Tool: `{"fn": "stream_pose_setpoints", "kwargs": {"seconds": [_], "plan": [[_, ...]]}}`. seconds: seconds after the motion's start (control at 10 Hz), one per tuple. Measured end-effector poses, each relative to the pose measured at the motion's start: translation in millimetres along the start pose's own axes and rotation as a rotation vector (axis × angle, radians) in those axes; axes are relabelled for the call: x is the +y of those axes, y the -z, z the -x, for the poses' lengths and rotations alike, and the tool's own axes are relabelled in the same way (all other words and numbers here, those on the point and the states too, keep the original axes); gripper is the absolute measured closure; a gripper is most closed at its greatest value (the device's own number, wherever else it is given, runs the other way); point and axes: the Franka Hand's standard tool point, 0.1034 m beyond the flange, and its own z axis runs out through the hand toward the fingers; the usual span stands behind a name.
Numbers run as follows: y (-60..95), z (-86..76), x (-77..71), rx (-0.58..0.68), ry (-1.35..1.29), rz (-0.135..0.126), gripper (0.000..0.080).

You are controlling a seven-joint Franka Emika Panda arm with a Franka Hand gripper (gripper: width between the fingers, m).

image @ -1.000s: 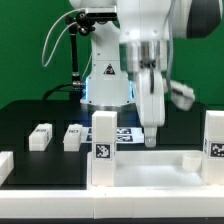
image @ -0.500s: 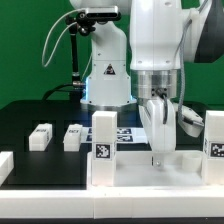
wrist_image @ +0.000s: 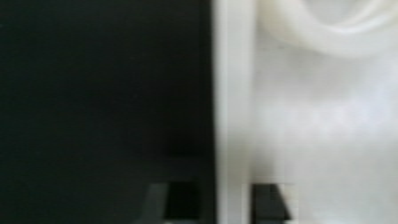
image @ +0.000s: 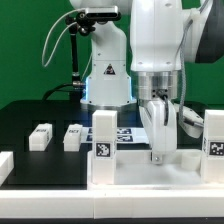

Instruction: Assemble desk

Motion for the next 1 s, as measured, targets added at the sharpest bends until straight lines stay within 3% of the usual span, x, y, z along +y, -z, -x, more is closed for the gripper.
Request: {"fn": "stream_pose_setpoints", "kwargs": {"seconds": [0.1,1.0], "plan": [[0.7,0.1,-1.5,0.001,0.004,-0.007,0.0742],[1.1,-1.6,-2.3,0.003,0.024,-0.011,0.0742]]}}
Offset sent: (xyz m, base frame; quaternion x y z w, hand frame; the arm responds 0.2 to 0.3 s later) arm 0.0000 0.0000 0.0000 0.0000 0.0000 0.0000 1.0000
